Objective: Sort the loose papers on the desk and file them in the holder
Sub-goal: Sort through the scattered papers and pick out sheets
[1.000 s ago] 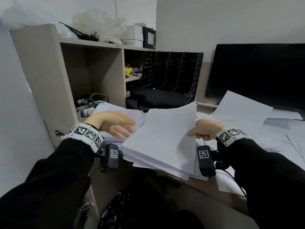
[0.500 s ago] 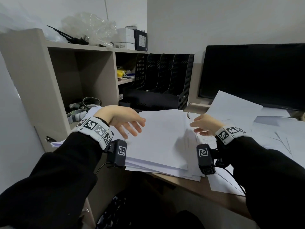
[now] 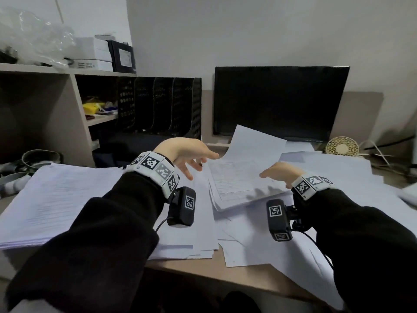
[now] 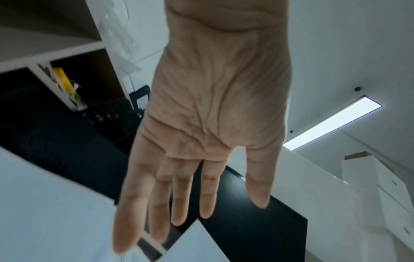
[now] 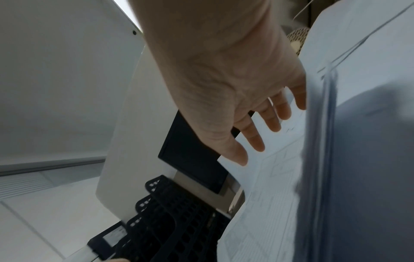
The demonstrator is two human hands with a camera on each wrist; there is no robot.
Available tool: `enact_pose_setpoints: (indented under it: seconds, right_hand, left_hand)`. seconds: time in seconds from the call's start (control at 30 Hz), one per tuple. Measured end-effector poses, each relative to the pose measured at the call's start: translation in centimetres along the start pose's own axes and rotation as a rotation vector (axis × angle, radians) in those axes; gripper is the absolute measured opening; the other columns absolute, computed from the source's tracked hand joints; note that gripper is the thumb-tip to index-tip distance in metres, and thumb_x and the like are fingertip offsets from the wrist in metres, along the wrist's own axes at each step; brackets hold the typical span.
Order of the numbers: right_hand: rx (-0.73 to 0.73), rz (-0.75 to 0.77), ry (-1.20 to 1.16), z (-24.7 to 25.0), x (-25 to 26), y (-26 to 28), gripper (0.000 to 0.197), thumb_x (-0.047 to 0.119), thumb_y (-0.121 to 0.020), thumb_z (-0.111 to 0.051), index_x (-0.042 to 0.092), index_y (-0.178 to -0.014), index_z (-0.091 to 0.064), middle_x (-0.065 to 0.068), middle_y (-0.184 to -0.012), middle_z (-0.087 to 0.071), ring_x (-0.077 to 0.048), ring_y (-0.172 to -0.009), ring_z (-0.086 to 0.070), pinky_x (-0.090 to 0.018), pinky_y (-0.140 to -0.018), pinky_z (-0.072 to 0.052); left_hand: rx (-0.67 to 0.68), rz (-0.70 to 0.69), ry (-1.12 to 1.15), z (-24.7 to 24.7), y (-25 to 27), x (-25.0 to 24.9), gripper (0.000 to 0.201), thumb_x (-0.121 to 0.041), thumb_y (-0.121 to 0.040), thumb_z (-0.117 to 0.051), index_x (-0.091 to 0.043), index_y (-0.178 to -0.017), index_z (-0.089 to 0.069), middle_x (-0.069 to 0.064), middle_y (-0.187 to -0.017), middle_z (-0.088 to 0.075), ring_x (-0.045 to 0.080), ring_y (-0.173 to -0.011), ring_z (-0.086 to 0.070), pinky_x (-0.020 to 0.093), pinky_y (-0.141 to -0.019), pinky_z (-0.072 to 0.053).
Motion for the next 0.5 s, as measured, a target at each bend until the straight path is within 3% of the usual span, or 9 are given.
enact_pose_setpoints:
  seconds: [0.1, 0.2, 0.27, 0.33, 0.4, 0.47, 0.5]
  right_hand:
    - [0.035, -0.076, -0.075, 0.7, -2.8, -0.4, 0.039, 0.027, -0.089, -0.063, 0.005, -0.120, -0.055, -0.005, -0.093, -0.051, -0.022, -0.089, -0.049, -0.032, -0.077, -0.043]
    - [0.078, -0.152, -0.106, 1.0, -4.6, -0.4, 0.038, 0.026, -0.089, -0.064, 0.006, -0.120, -0.057, -0.004, -0.082, -0.050, -0.016, -0.066, -0.048, -0.027, -0.057, -0.044]
    - [0.075, -0.165, -0.068, 1.1, -4.9, -0.6, 0.031, 0.024, -0.091, -0.061, 0.006, -0.115, -0.057, -0.003, -0.077, -0.050, -0.014, -0.061, -0.048, -0.023, -0.048, -0.039]
    - [0.073, -0.183, -0.031, 1.1, -5.3, -1.0, 0.017, 0.023, -0.093, -0.058, 0.006, -0.096, -0.056, -0.003, -0.076, -0.049, -0.015, -0.058, -0.050, -0.022, -0.047, -0.039]
    - [0.101, -0.209, -0.109, 0.7, -5.9, -1.4, 0.017, 0.017, -0.093, -0.057, 0.010, -0.079, -0.049, -0.004, -0.078, -0.049, -0.016, -0.046, -0.057, -0.021, -0.038, -0.043]
    - [0.145, -0.205, -0.211, 0.4, -6.0, -1.7, 0.018, 0.010, -0.092, -0.057, 0.011, -0.076, -0.048, -0.007, -0.078, -0.053, -0.011, -0.032, -0.057, -0.017, -0.031, -0.043]
    - [0.161, -0.235, -0.244, 0.3, -6.0, -1.6, 0.018, 0.008, -0.092, -0.057, 0.008, -0.076, -0.048, -0.009, -0.076, -0.056, -0.012, -0.031, -0.057, -0.017, -0.032, -0.045]
  left_hand:
    - [-0.003, 0.035, 0.055, -2.1, -2.8, 0.1, 0.059, -0.039, -0.094, -0.058, -0.013, -0.143, -0.039, 0.009, -0.147, -0.038, 0.029, -0.124, -0.049, 0.051, -0.086, -0.055]
    - [-0.009, 0.115, 0.146, -3.5, -5.1, 1.5, 0.060, -0.036, -0.092, -0.061, -0.011, -0.142, -0.039, 0.010, -0.150, -0.032, 0.034, -0.123, -0.048, 0.055, -0.088, -0.052]
    - [-0.011, 0.169, 0.219, -4.1, -5.9, 2.6, 0.054, -0.033, -0.090, -0.065, -0.010, -0.135, -0.045, 0.010, -0.150, -0.032, 0.033, -0.111, -0.054, 0.057, -0.084, -0.052]
    - [-0.009, 0.203, 0.283, -4.6, -6.5, 3.1, 0.046, -0.029, -0.088, -0.068, -0.010, -0.127, -0.050, 0.011, -0.149, -0.033, 0.025, -0.088, -0.058, 0.054, -0.069, -0.054]
    - [-0.018, 0.226, 0.331, -4.9, -6.9, 3.6, 0.056, -0.028, -0.089, -0.067, -0.010, -0.135, -0.043, 0.012, -0.151, -0.031, 0.020, -0.077, -0.055, 0.054, -0.068, -0.050]
    - [-0.026, 0.232, 0.365, -5.0, -7.3, 4.1, 0.066, -0.030, -0.089, -0.067, -0.012, -0.143, -0.034, 0.012, -0.153, -0.028, 0.022, -0.084, -0.057, 0.058, -0.077, -0.048]
    - [-0.021, 0.232, 0.370, -4.9, -7.4, 4.2, 0.069, -0.032, -0.089, -0.066, -0.013, -0.146, -0.031, 0.012, -0.154, -0.026, 0.026, -0.096, -0.059, 0.060, -0.082, -0.048]
Point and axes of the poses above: each hand's wrist, its own y-axis away from the middle knuckle, its own z-axis out of the back of the hand, x = y × z, the point moved 6 cm from there along -y, towards the middle knuckle
